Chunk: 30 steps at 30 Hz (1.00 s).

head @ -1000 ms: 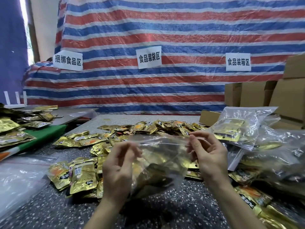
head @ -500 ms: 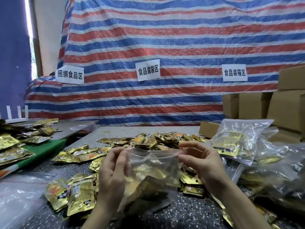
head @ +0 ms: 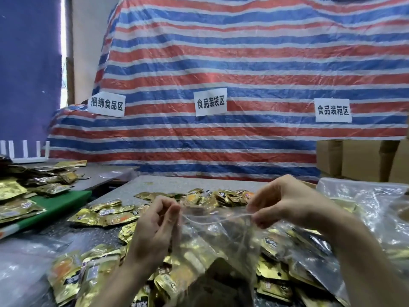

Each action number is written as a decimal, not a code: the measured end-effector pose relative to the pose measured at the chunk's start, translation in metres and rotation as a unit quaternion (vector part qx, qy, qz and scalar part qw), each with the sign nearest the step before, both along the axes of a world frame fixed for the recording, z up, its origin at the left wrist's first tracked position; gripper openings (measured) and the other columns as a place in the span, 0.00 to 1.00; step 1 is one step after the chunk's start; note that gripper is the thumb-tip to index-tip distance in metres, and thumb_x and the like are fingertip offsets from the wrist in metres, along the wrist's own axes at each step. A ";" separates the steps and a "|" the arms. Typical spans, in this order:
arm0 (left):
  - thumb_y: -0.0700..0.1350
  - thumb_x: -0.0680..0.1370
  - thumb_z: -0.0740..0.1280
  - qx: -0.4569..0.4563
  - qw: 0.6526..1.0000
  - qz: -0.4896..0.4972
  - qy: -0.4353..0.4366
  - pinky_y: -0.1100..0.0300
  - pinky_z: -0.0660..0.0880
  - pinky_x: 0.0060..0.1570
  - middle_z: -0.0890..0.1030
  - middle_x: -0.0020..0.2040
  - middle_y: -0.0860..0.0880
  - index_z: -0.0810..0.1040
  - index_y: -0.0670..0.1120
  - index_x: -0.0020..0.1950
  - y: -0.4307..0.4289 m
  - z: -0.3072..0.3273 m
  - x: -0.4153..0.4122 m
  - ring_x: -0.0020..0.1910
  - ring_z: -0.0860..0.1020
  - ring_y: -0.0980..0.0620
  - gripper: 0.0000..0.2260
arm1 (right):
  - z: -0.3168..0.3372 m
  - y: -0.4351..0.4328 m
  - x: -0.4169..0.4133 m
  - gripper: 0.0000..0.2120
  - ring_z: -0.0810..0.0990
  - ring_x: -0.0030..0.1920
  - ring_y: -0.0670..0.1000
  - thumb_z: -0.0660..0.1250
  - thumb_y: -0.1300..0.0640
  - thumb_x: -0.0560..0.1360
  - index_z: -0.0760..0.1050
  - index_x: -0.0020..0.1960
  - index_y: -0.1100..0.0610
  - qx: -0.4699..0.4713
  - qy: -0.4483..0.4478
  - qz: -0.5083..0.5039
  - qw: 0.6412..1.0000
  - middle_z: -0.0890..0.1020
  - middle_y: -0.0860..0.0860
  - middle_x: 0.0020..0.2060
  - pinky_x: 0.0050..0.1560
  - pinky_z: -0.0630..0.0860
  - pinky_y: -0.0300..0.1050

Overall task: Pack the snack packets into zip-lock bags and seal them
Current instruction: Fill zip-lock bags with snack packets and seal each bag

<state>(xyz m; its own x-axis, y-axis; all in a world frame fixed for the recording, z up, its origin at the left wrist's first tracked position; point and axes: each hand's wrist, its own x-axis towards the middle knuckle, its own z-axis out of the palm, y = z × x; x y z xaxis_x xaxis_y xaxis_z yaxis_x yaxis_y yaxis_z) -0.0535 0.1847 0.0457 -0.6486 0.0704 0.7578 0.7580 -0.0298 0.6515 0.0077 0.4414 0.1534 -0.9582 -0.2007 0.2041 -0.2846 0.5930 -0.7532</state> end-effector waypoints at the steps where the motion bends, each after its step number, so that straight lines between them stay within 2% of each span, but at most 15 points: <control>1: 0.48 0.78 0.60 -0.004 1.000 0.006 0.001 0.68 0.75 0.28 0.80 0.36 0.51 0.75 0.42 0.46 -0.003 -0.005 0.001 0.29 0.77 0.59 0.10 | 0.000 0.000 -0.002 0.06 0.87 0.40 0.55 0.76 0.69 0.69 0.86 0.42 0.59 0.001 0.003 0.001 1.000 0.87 0.57 0.39 0.42 0.83 0.44; 4: 0.46 0.77 0.62 0.013 1.000 -0.015 -0.009 0.67 0.75 0.29 0.81 0.34 0.50 0.78 0.43 0.46 -0.011 -0.011 0.003 0.30 0.78 0.57 0.09 | -0.004 0.002 -0.002 0.05 0.86 0.40 0.59 0.77 0.67 0.69 0.86 0.40 0.59 -0.023 0.018 0.011 1.000 0.86 0.60 0.39 0.43 0.83 0.52; 7: 0.54 0.72 0.72 0.017 0.993 -0.102 -0.061 0.64 0.78 0.31 0.81 0.34 0.48 0.83 0.46 0.43 -0.021 -0.006 0.004 0.31 0.80 0.53 0.11 | -0.006 0.002 -0.001 0.04 0.85 0.41 0.63 0.78 0.66 0.68 0.85 0.41 0.60 -0.023 0.033 0.017 0.999 0.86 0.61 0.39 0.49 0.81 0.59; 9: 0.58 0.65 0.80 0.025 0.979 -0.174 -0.105 0.62 0.79 0.31 0.81 0.34 0.48 0.84 0.47 0.40 -0.030 0.001 0.005 0.31 0.80 0.52 0.16 | -0.005 0.003 0.001 0.04 0.85 0.42 0.62 0.77 0.66 0.68 0.85 0.42 0.61 -0.023 0.031 0.021 0.999 0.86 0.61 0.39 0.49 0.82 0.57; 12: 0.51 0.62 0.83 0.019 0.969 -0.217 -0.117 0.61 0.79 0.30 0.82 0.36 0.45 0.84 0.44 0.39 -0.044 0.008 0.005 0.31 0.81 0.51 0.15 | -0.004 0.000 0.005 0.05 0.85 0.41 0.60 0.77 0.67 0.67 0.84 0.42 0.62 -0.036 0.029 0.033 0.998 0.86 0.62 0.40 0.46 0.83 0.53; 16: 0.49 0.67 0.81 -0.070 0.974 -0.186 -0.113 0.60 0.80 0.36 0.84 0.39 0.41 0.85 0.42 0.44 -0.051 0.014 0.009 0.35 0.82 0.48 0.13 | -0.004 -0.004 0.006 0.09 0.85 0.38 0.57 0.77 0.70 0.66 0.82 0.45 0.66 -0.062 0.040 0.045 0.996 0.85 0.62 0.39 0.37 0.82 0.42; 20: 0.51 0.73 0.75 -0.145 0.977 -0.114 -0.103 0.52 0.82 0.40 0.83 0.41 0.40 0.84 0.44 0.45 -0.058 0.017 0.014 0.39 0.82 0.42 0.10 | -0.002 -0.009 0.011 0.10 0.84 0.37 0.56 0.77 0.70 0.64 0.82 0.44 0.66 -0.087 0.053 0.059 0.993 0.85 0.62 0.39 0.35 0.81 0.40; 22: 0.49 0.74 0.71 -0.142 0.981 -0.079 -0.103 0.51 0.82 0.42 0.84 0.42 0.41 0.83 0.45 0.45 -0.063 0.019 0.017 0.42 0.83 0.42 0.08 | 0.000 -0.010 0.013 0.10 0.83 0.36 0.55 0.77 0.67 0.62 0.83 0.42 0.63 -0.101 0.062 0.069 0.991 0.85 0.61 0.37 0.34 0.80 0.40; 25: 0.42 0.74 0.67 -0.087 0.991 -0.052 -0.084 0.61 0.80 0.39 0.83 0.39 0.43 0.81 0.40 0.44 -0.065 0.024 0.025 0.38 0.82 0.47 0.06 | 0.001 -0.014 0.016 0.09 0.82 0.35 0.53 0.77 0.67 0.62 0.83 0.41 0.59 -0.120 0.080 0.095 0.985 0.84 0.59 0.36 0.33 0.78 0.39; 30: 0.42 0.73 0.66 -0.065 0.998 -0.005 -0.020 0.63 0.79 0.41 0.82 0.39 0.45 0.78 0.40 0.46 -0.059 0.033 0.038 0.38 0.80 0.50 0.06 | 0.007 -0.017 0.023 0.13 0.80 0.35 0.52 0.78 0.64 0.58 0.81 0.41 0.57 -0.151 0.086 0.114 0.978 0.82 0.57 0.36 0.35 0.78 0.40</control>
<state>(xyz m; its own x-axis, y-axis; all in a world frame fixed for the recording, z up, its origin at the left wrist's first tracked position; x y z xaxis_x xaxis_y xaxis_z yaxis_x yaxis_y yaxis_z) -0.0155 0.1260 0.0787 -0.6772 0.1730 0.7152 0.7312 0.0497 0.6803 0.0311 0.4242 0.1604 -0.8411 -0.3114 0.4422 -0.5225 0.2570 -0.8130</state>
